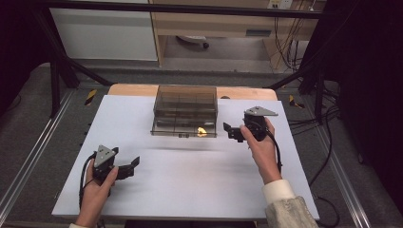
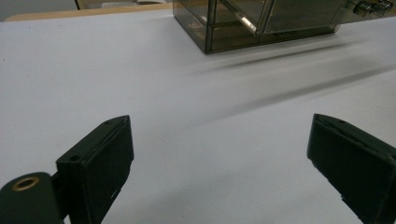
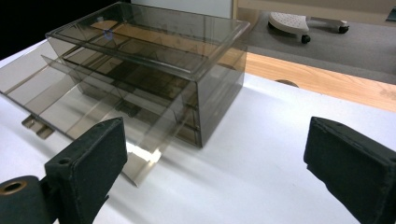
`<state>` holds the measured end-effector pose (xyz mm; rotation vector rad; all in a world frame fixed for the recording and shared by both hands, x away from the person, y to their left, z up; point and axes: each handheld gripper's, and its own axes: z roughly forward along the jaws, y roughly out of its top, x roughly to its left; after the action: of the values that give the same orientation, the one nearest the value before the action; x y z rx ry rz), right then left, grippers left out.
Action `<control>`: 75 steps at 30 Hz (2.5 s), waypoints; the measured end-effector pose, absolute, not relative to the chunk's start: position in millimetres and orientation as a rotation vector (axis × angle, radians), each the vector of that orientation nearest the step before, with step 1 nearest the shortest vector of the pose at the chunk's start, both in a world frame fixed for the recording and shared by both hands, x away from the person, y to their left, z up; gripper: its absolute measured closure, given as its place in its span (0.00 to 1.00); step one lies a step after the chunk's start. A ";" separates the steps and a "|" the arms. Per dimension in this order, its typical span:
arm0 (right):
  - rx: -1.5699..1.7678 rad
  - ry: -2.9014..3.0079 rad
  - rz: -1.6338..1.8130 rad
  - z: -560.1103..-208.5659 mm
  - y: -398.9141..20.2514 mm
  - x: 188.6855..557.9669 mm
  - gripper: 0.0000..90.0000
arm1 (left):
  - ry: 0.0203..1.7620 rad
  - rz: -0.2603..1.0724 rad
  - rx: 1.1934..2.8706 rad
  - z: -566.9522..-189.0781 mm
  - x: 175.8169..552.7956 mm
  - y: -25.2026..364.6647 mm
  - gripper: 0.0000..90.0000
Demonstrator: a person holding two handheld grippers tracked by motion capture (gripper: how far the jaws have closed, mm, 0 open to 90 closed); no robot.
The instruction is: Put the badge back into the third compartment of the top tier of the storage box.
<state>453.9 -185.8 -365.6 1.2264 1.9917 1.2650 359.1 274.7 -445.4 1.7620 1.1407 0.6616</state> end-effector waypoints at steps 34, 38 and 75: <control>1.187 1.866 1.286 -400.7 -248.1 387.5 0.06 | 1.111 0.668 1.780 -443.5 355.2 270.4 0.06; 1.224 1.804 1.295 -411.1 -254.0 377.8 0.06 | 1.094 0.644 1.764 -441.1 354.6 268.4 0.06; 1.164 2.000 1.193 -457.0 -238.8 349.8 0.04 | 1.005 0.623 1.762 -393.1 334.3 199.8 0.18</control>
<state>349.8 -238.8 -457.0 1.1644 1.9996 1.1933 334.3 199.8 -393.1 1.7617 1.0050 0.6227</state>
